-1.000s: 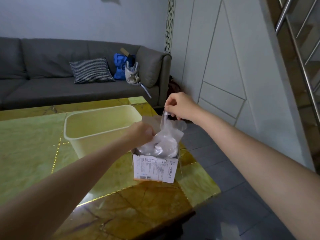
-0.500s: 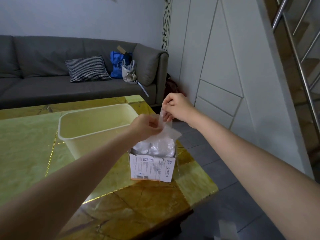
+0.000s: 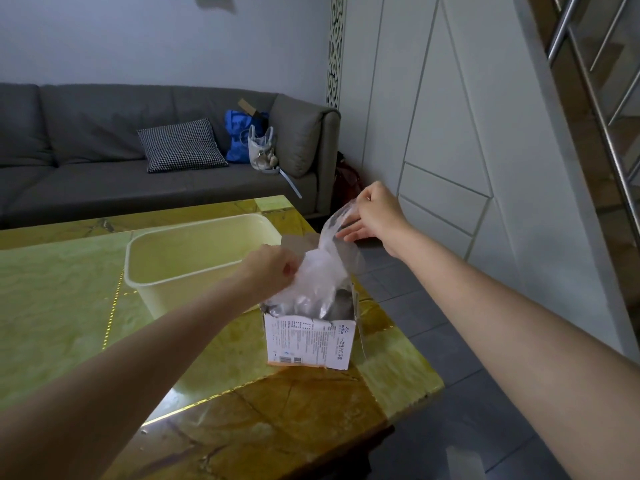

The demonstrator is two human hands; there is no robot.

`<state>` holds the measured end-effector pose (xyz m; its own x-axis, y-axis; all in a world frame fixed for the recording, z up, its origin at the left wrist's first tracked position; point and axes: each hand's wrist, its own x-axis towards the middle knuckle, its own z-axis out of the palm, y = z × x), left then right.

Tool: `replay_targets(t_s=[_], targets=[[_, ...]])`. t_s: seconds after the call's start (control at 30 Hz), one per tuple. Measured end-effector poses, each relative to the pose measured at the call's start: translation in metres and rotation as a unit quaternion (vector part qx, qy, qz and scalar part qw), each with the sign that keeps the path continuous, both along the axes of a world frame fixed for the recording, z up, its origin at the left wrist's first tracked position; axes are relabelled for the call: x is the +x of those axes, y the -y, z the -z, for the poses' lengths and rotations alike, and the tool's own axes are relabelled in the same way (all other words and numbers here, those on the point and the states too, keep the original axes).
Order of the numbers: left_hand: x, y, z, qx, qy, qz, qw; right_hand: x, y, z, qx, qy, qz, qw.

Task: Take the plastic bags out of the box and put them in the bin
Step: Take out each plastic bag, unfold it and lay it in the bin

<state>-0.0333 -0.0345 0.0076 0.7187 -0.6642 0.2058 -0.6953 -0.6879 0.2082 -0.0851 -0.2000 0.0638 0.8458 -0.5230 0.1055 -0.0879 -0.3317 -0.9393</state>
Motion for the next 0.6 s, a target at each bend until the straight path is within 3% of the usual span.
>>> replay_targets(t_s=[0.1, 0.17, 0.27, 0.4, 0.6], targets=[[-0.002, 0.001, -0.013, -0.213, 0.040, -0.011, 0.976, 0.002, 0.002, 0.003, 0.084, -0.024, 0.000, 0.996], [-0.012, 0.009, -0.020, -0.252, 0.025, 0.047, 0.966, 0.002, 0.001, 0.004, 0.110, -0.024, -0.004, 0.994], [-0.026, 0.023, -0.012, -0.160, -0.002, 0.126, 0.979, 0.001, -0.003, 0.003, 0.109, -0.029, 0.003, 0.994], [-0.019, 0.023, 0.000, -0.100, 0.054, 0.118, 0.987, 0.003, 0.005, 0.001, 0.165, 0.006, 0.067, 0.984], [-0.016, 0.013, 0.007, 0.186, 0.048, 0.163, 0.968, 0.005, 0.012, -0.017, 0.207, 0.064, 0.115, 0.970]])
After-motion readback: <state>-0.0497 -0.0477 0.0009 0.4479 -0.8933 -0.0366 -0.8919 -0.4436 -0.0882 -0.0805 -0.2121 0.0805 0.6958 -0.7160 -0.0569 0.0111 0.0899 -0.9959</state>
